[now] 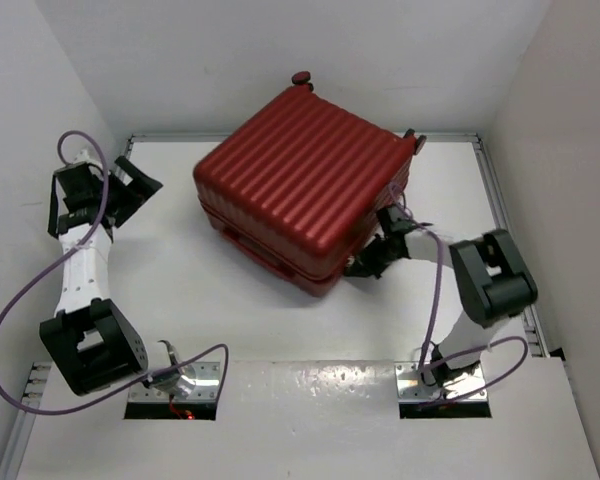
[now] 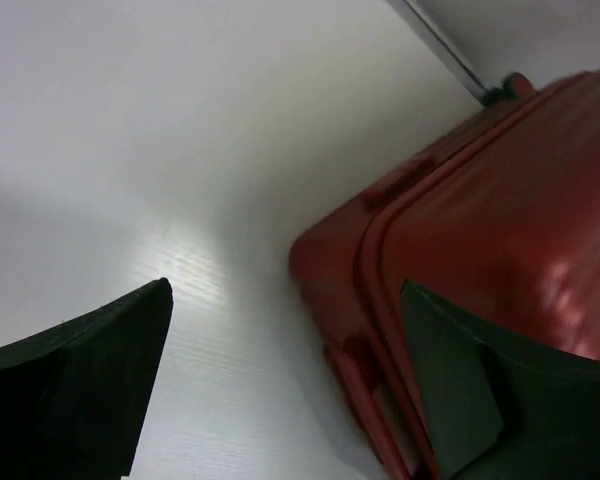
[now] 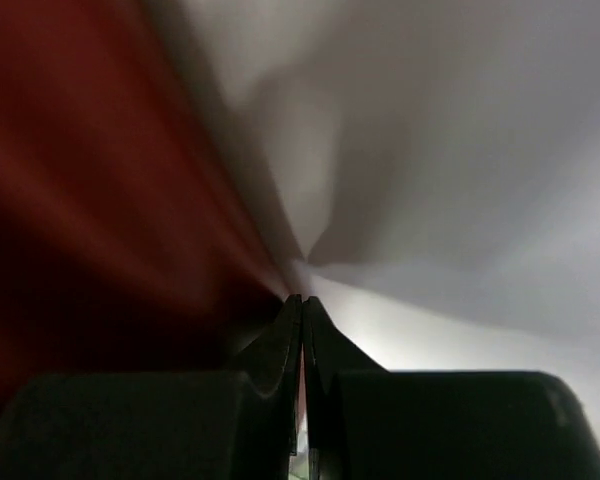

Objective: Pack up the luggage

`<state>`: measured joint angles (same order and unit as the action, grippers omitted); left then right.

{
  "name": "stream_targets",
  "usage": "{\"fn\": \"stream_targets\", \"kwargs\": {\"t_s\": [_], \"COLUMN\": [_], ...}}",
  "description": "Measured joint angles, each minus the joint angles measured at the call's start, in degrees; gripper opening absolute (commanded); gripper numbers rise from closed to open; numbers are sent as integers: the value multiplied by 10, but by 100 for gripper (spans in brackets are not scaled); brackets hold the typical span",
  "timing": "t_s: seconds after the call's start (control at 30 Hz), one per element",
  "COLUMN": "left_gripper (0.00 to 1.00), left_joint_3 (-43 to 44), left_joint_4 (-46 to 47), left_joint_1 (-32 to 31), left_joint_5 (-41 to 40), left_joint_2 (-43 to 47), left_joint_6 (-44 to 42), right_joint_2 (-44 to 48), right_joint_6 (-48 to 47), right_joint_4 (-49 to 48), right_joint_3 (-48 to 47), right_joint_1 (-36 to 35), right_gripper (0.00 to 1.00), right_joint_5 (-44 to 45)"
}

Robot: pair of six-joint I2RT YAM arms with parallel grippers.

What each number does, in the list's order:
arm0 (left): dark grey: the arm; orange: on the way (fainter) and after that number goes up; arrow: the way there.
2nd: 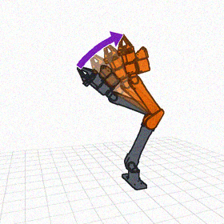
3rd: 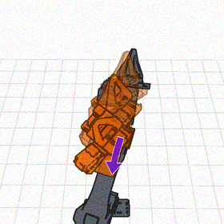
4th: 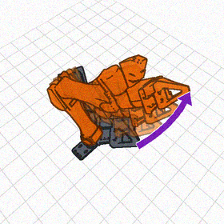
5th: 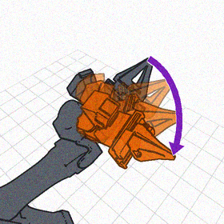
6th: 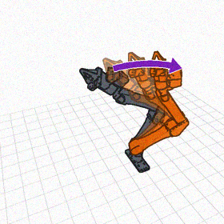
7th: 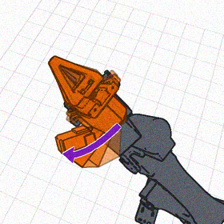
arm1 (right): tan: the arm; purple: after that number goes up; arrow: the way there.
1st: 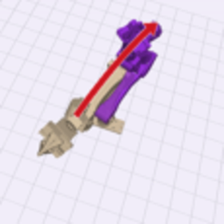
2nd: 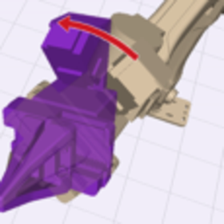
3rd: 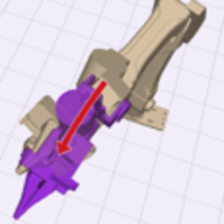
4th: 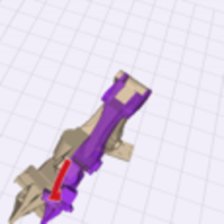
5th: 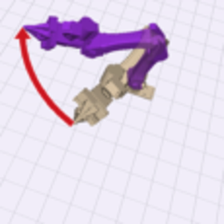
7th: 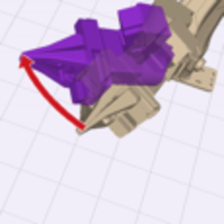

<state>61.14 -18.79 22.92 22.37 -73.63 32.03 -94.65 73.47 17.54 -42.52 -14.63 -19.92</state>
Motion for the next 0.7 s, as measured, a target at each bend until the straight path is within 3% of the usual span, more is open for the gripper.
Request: {"fn": "stream_targets", "kwargs": {"t_s": [0.17, 0.3, 0.43, 0.57, 0.7], "left_gripper": [96, 88, 84, 80, 74], "left_joint_3": [5, 5, -27, -80, -108], "left_joint_4": [-56, -89, -95, -101, -95], "left_joint_1": [66, 94, 82, 28, -34], "left_joint_5": [-45, -48, -20, -9, -10], "left_joint_2": [0, 1, 21, 49, 43], "left_joint_6": [19, 26, 26, 26, 32], "right_joint_2": [-108, -111, 15, 169, 214], "right_joint_6": [91, 109, 11, -97, -179], "right_joint_4": [-99, -162, -192, -195, -177], "right_joint_3": [-99, -129, -88, -45, -16], "right_joint_1": [-109, -156, -163, -131, -64], "right_gripper": [0, 2, 7, 7, 8], "right_joint_5": [-3, -11, 13, 59, 86]}}
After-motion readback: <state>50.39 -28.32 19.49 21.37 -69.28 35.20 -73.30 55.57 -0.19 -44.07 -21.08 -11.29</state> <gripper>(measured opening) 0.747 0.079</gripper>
